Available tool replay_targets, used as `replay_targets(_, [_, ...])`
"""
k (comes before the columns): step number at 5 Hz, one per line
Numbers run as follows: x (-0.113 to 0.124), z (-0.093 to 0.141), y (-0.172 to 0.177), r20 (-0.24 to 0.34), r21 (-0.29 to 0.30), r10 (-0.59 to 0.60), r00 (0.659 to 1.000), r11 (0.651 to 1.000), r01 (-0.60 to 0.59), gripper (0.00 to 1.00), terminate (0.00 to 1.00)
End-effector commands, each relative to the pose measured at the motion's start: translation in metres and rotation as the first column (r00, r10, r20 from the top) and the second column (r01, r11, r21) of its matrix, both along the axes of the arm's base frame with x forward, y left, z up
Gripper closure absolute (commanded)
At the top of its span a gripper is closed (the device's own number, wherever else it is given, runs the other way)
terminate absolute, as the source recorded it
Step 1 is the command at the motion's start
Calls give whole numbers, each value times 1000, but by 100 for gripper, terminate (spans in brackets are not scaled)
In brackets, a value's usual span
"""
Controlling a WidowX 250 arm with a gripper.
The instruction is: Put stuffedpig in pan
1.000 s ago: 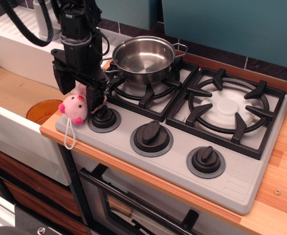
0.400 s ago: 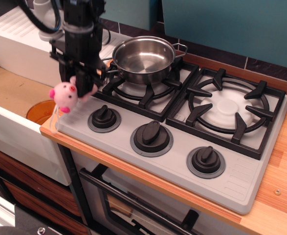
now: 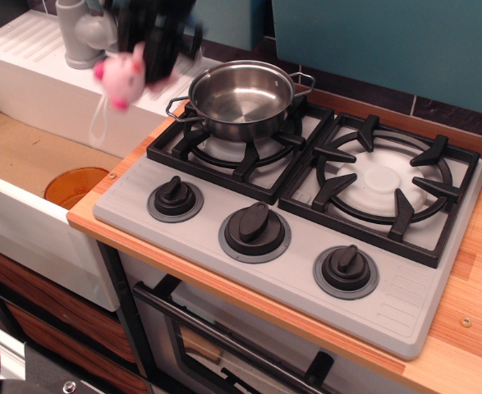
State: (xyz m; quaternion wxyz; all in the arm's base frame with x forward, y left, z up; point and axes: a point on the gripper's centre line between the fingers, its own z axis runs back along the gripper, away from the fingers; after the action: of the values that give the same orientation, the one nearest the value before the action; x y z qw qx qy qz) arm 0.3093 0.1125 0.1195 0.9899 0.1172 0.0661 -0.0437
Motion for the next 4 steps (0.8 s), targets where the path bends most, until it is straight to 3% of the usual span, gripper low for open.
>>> replay_targets(1, [58,42,-18,39,24,-40,998,999,39,100,0])
replay_targets(2, [76,35,-32,48,18,-56,997,998,56,100,0])
replay_targets(4, [75,24,-47,62,3,-46,997,999,46,100,0])
